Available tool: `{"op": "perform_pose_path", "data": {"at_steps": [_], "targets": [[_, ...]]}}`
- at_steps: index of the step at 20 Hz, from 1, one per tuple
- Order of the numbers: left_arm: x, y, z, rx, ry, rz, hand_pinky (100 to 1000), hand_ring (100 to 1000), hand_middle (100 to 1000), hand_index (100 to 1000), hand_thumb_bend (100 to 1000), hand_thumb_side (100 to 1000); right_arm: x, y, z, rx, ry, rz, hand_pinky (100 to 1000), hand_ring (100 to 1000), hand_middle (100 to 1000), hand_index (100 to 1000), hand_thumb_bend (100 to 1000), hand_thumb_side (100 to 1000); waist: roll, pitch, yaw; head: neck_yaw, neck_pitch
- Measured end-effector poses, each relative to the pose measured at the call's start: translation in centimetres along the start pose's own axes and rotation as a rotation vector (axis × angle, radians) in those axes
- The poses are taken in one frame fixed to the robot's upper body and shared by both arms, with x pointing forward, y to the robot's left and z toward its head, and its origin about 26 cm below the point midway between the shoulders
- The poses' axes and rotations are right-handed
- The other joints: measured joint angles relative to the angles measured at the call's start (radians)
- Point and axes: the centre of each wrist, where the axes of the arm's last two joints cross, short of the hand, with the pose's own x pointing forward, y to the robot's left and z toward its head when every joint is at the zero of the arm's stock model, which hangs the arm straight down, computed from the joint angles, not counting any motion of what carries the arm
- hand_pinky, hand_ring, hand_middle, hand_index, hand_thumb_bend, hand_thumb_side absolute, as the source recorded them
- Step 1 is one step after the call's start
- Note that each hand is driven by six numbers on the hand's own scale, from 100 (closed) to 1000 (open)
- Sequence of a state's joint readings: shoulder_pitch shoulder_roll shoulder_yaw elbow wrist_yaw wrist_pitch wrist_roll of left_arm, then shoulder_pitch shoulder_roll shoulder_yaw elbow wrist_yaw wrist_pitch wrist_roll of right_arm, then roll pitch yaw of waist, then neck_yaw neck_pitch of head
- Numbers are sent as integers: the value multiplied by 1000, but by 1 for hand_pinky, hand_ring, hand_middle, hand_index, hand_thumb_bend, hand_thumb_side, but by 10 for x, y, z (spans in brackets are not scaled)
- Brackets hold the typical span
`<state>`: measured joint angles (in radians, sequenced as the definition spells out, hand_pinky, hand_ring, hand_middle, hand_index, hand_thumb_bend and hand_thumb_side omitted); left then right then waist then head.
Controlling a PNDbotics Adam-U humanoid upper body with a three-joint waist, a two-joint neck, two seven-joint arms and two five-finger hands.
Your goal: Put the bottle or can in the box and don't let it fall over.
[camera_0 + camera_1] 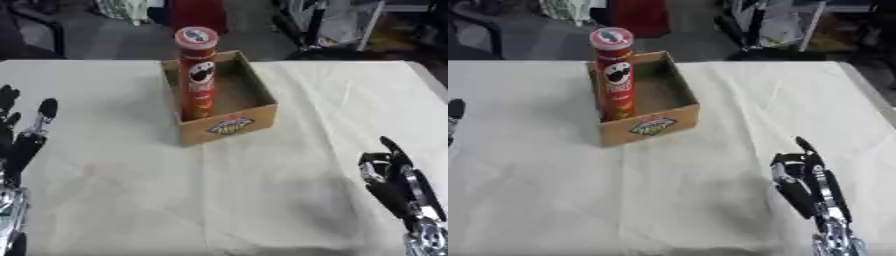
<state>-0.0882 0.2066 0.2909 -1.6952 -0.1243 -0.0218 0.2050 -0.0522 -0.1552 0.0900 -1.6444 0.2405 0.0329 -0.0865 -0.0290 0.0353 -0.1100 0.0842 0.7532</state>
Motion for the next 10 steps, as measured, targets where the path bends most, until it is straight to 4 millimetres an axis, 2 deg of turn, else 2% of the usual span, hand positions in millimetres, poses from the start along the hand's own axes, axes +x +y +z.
{"op": "perform_pose_path", "data": {"at_steps": [10], "targets": [[-2,1,2,44,18,5,1000,1000,902,931,619,513,0,-1,0,-3,1,0,744,663,666,1000,100,504,0,-1,-2,-3,0]]}}
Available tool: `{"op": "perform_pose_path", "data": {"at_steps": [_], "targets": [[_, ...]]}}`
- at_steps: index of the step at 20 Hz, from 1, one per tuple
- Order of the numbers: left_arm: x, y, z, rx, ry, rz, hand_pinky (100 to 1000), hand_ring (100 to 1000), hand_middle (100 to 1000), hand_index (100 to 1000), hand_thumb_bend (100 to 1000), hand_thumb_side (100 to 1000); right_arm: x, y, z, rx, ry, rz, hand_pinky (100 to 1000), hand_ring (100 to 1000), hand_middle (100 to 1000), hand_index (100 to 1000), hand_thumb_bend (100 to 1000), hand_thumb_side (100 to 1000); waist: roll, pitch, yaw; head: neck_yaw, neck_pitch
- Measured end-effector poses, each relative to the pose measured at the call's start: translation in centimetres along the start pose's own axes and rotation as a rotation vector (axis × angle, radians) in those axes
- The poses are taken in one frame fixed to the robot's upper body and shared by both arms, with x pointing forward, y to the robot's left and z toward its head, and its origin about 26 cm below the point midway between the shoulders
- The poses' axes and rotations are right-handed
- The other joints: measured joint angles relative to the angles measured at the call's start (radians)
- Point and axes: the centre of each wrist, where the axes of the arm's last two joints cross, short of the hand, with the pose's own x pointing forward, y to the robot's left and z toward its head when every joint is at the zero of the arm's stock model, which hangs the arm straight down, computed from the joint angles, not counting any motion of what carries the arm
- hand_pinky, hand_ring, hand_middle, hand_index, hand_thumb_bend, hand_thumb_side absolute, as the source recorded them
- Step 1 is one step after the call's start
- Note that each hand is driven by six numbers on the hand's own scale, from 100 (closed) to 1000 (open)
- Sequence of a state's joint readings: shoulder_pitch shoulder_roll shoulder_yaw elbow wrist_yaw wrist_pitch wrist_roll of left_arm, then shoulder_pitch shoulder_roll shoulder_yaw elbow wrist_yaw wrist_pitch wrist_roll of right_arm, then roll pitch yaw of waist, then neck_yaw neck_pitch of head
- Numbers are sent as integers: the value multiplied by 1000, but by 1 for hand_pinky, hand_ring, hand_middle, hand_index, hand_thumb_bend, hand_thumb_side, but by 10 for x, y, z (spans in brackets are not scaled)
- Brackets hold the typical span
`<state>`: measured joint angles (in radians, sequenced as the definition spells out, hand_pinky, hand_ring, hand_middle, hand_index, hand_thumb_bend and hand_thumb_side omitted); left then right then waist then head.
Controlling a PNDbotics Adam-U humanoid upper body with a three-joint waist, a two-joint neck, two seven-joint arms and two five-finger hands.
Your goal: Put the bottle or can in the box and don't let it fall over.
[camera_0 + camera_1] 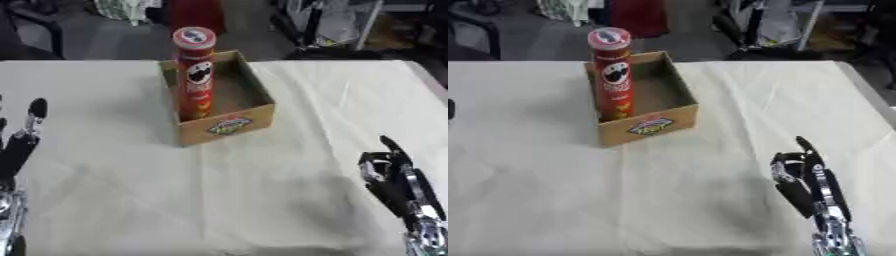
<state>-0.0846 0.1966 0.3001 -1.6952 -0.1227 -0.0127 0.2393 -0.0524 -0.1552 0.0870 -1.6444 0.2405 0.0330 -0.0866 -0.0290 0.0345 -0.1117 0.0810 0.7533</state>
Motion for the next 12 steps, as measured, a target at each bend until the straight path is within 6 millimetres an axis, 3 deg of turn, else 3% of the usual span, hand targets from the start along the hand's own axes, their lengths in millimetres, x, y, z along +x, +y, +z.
{"op": "perform_pose_path", "data": {"at_steps": [10,12], "targets": [[-1,0,1,12,10,3,1000,1000,894,930,615,514,0,0,0,0,0,0,744,663,667,1000,100,501,-1,-3,0,-4,0],[-1,1,1,16,11,4,1000,1000,855,919,617,510,0,0,0,0,0,0,744,663,667,1000,100,500,-1,-3,1,-5,0]]}}
